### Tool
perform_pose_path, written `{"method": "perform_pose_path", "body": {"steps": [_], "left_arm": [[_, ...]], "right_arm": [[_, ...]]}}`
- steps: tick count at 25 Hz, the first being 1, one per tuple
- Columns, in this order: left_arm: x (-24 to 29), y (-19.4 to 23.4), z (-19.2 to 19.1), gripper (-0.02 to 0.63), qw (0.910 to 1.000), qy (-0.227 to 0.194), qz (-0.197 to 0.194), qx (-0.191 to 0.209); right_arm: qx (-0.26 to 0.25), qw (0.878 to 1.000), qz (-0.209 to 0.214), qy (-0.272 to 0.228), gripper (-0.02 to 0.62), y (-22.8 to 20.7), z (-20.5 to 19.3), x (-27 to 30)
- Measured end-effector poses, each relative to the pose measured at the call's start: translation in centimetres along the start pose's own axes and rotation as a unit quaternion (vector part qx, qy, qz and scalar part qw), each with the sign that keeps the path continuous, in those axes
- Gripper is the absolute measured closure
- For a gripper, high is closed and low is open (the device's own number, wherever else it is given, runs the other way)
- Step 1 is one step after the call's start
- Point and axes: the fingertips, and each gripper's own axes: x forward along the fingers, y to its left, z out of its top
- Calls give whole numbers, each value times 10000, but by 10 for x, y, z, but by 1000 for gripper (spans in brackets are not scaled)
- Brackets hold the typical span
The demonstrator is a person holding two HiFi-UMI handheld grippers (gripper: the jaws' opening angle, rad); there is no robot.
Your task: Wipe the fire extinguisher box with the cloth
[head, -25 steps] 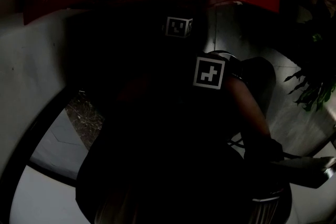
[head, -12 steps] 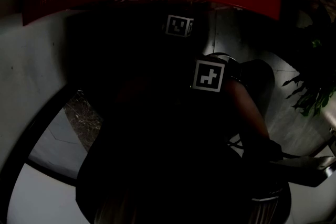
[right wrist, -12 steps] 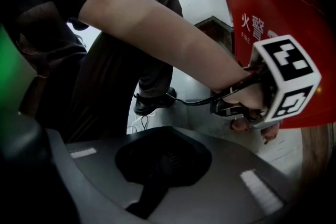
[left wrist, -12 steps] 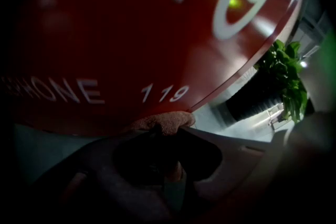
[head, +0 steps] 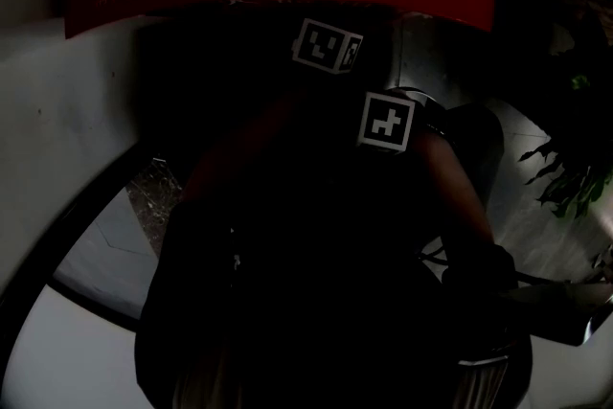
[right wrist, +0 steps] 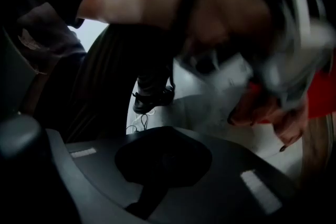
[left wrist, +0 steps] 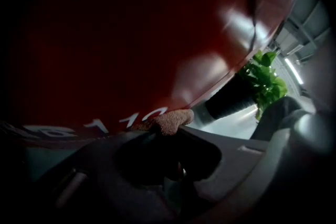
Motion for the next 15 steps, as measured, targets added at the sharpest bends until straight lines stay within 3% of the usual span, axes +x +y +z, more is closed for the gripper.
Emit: {"method": "perform_pose_path", "body": {"steps": [5, 9, 15], "left_arm": [[-27, -24, 25, 555, 9984, -416, -270, 257], [-56, -42, 27, 555, 9987, -342, -367, 73], [-96, -56, 49, 555, 9941, -945, -522, -30]], "right_arm": [[-1, 10000, -55, -82, 595, -6, 1, -4], [-257, 9997, 22, -31, 595, -2, 7, -6], [-510, 9980, 378, 78, 595, 12, 9, -1]]}}
